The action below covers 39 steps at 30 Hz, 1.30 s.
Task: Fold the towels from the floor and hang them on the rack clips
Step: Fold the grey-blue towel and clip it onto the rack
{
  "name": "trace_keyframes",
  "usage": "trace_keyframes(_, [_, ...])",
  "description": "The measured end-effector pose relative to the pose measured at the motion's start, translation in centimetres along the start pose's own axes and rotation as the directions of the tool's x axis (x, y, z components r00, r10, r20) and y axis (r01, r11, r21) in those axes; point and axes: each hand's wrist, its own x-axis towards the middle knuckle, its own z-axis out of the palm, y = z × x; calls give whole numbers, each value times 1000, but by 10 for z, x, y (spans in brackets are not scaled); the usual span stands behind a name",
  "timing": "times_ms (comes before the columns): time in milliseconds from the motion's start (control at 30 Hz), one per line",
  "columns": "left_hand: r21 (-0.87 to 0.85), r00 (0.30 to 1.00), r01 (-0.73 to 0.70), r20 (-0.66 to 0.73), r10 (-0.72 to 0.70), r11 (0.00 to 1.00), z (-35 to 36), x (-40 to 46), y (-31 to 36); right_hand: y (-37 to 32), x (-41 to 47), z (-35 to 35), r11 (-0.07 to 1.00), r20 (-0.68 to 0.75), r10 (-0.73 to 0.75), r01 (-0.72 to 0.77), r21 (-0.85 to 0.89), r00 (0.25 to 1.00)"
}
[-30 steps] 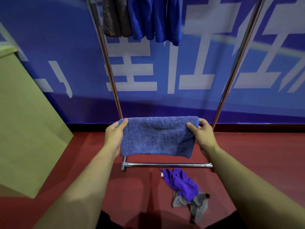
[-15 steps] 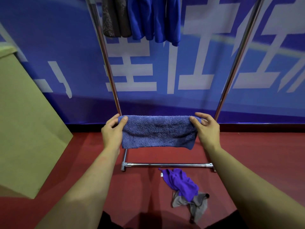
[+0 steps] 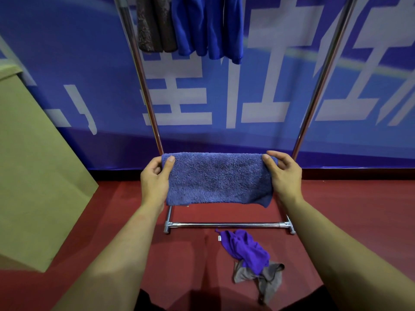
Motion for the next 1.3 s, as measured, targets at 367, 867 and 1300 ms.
trace_keyframes(367, [283, 994, -62, 109, 33, 957, 1, -3, -5, 21, 8, -6, 991, 286, 79, -43, -130, 955])
trace_keyframes(867, [106, 985, 97, 130, -110, 990, 2, -5, -2, 30, 13, 1, 829, 253, 510, -548, 112, 822])
trace_keyframes(1300, [276, 991, 50, 102, -81, 960, -10, 3, -11, 46, 16, -10, 887, 130, 250, -174, -428, 959])
